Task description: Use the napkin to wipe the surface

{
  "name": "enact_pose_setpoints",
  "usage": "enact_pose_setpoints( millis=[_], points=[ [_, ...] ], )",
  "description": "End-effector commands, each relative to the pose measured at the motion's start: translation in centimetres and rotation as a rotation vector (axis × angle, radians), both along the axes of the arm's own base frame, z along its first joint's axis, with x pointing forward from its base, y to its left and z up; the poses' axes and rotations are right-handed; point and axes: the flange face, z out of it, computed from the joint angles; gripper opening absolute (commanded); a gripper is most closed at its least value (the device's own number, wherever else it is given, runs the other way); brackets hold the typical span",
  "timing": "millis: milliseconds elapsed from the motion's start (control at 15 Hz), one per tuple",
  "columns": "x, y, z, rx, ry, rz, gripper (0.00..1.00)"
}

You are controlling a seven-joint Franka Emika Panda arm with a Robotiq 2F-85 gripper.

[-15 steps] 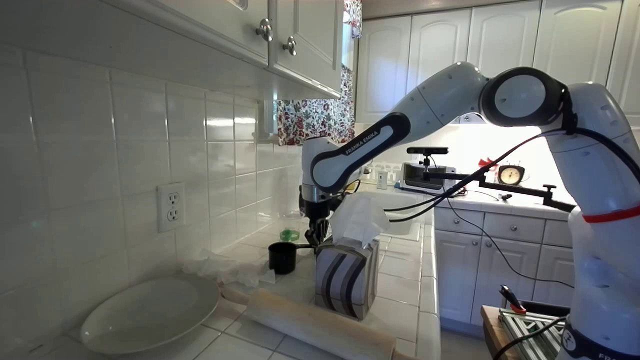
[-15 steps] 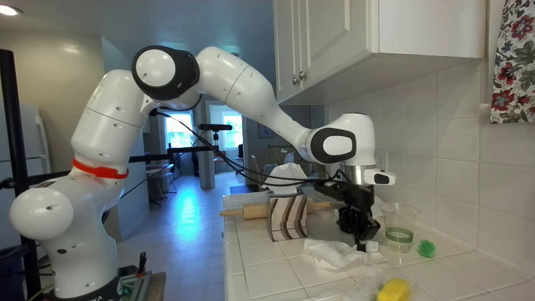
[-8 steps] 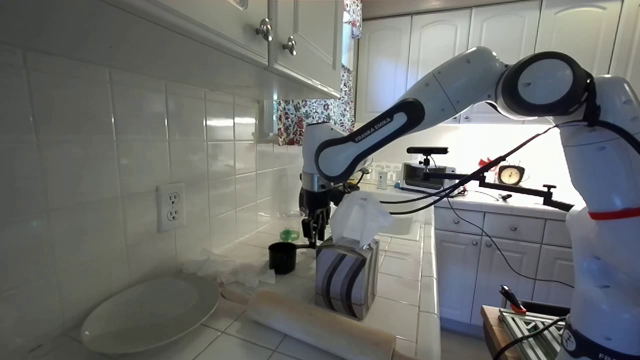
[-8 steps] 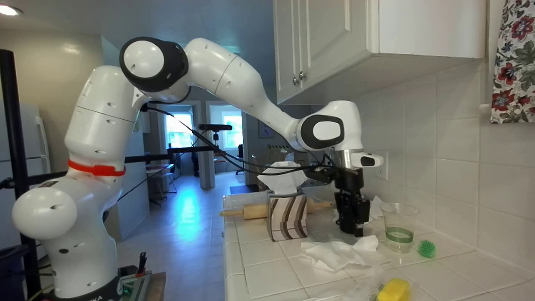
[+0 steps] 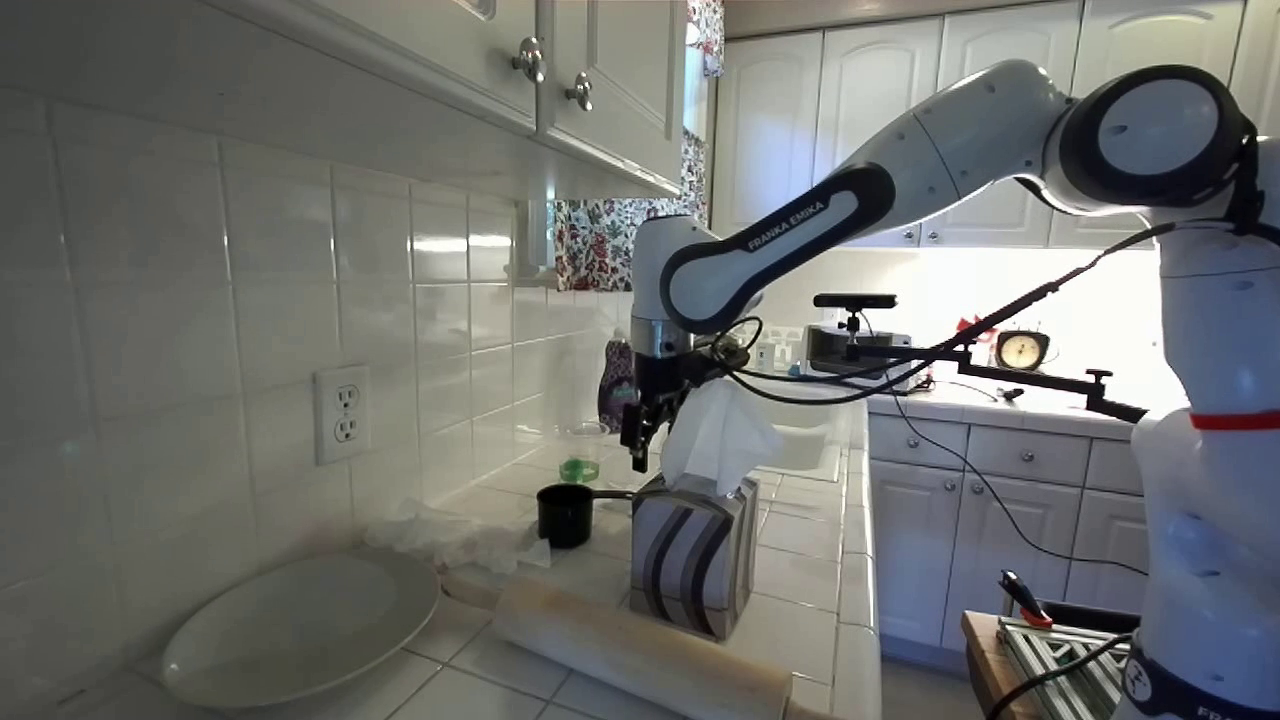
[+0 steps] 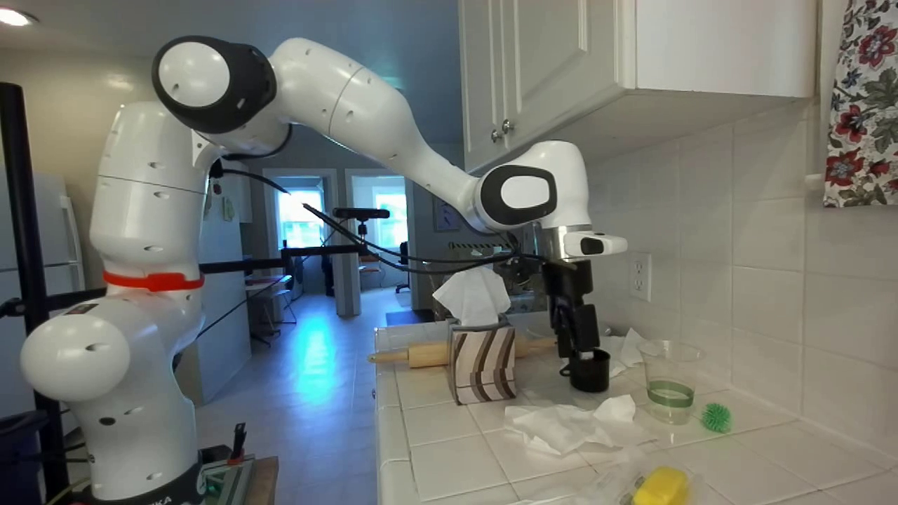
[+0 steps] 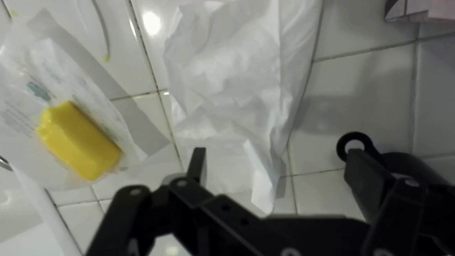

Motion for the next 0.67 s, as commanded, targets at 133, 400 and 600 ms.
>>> enact_pose_setpoints(
  millis=[133, 400, 600],
  points=[
    [-4.1, 0.8, 1.8, -0.005, 0.02, 0.018, 1.0],
    [-6.0, 0.7, 3.0, -0.104, -0.012, 0.06, 1.0],
    [-6.9, 0.9, 3.8, -0.146, -0.087, 0.084, 1.0]
  ],
)
